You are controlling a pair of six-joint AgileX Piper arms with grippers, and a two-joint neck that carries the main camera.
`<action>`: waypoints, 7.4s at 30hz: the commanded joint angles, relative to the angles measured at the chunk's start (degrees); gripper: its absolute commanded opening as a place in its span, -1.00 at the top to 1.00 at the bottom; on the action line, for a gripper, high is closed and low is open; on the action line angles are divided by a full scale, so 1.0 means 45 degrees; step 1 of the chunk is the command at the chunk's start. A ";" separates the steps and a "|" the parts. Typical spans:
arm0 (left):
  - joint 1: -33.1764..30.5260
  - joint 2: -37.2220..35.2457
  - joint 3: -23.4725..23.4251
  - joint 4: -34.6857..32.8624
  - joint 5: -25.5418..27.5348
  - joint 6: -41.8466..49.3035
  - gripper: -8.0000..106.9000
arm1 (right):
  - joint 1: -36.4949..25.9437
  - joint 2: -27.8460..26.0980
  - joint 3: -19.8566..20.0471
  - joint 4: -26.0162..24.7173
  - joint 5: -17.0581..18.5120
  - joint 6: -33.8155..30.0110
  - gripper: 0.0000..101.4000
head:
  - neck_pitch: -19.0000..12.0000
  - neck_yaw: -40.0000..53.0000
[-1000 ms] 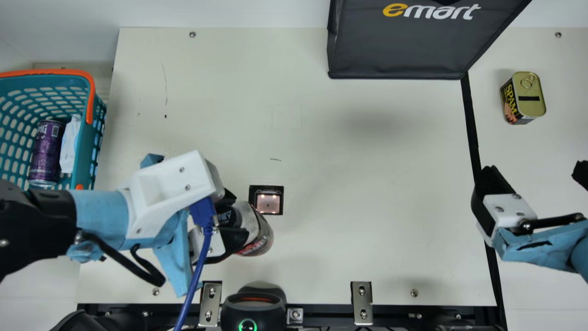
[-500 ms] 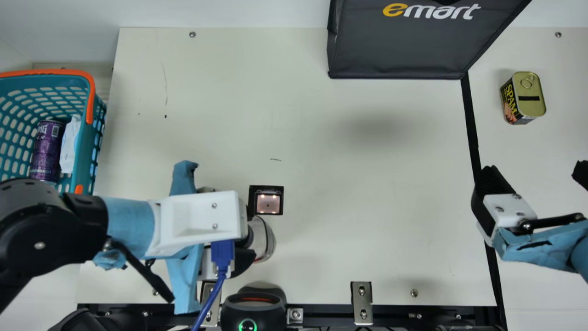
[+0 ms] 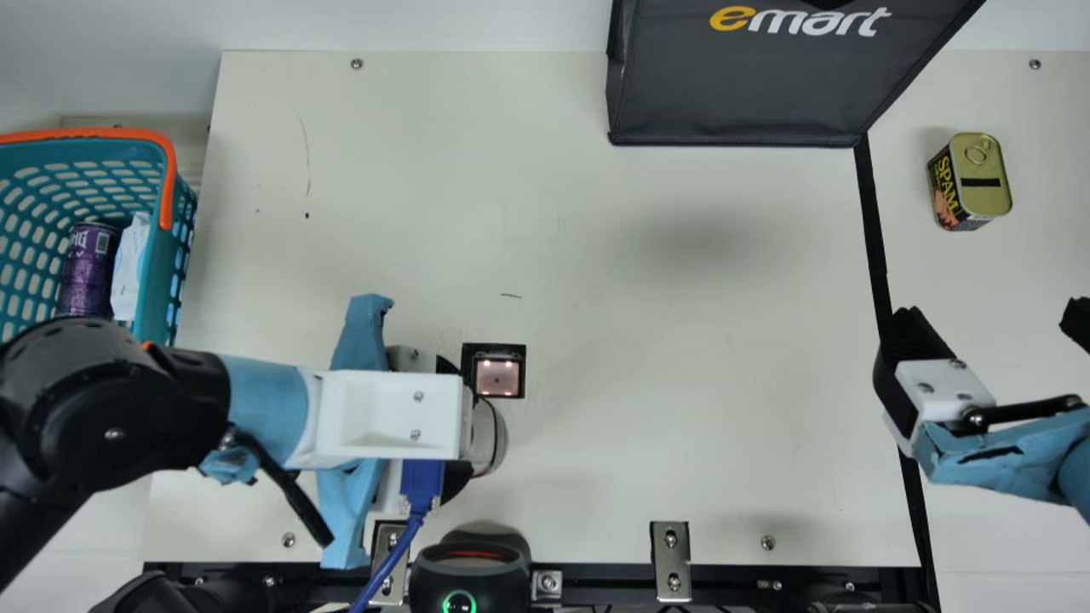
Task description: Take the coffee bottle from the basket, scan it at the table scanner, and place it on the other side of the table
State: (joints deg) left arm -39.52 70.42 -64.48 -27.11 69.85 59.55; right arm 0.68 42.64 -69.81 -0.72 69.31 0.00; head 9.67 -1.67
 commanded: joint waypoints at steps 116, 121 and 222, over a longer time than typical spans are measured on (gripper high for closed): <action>-0.1780 -0.0054 -0.1528 0.7190 -0.0160 -1.9491 -0.71 | 0.0000 0.0000 0.0000 0.0000 0.0000 0.0000 -0.87 | -0.0388 0.0020; -0.2961 0.0495 -0.1744 0.8322 -0.0099 -2.1725 -0.71 | 0.0000 0.0000 0.0000 0.0000 0.0000 0.0000 -0.87 | -0.0388 0.0020; -0.5701 -0.0717 0.0302 1.0737 -0.2247 -2.3793 1.00 | 0.0000 0.0000 0.0000 -0.0014 0.0000 0.0000 -0.87 | -0.0388 0.0020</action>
State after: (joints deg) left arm -66.34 67.65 -63.34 23.12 61.35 -52.69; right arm 0.68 42.64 -69.81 -0.78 69.31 0.00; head 9.58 -1.67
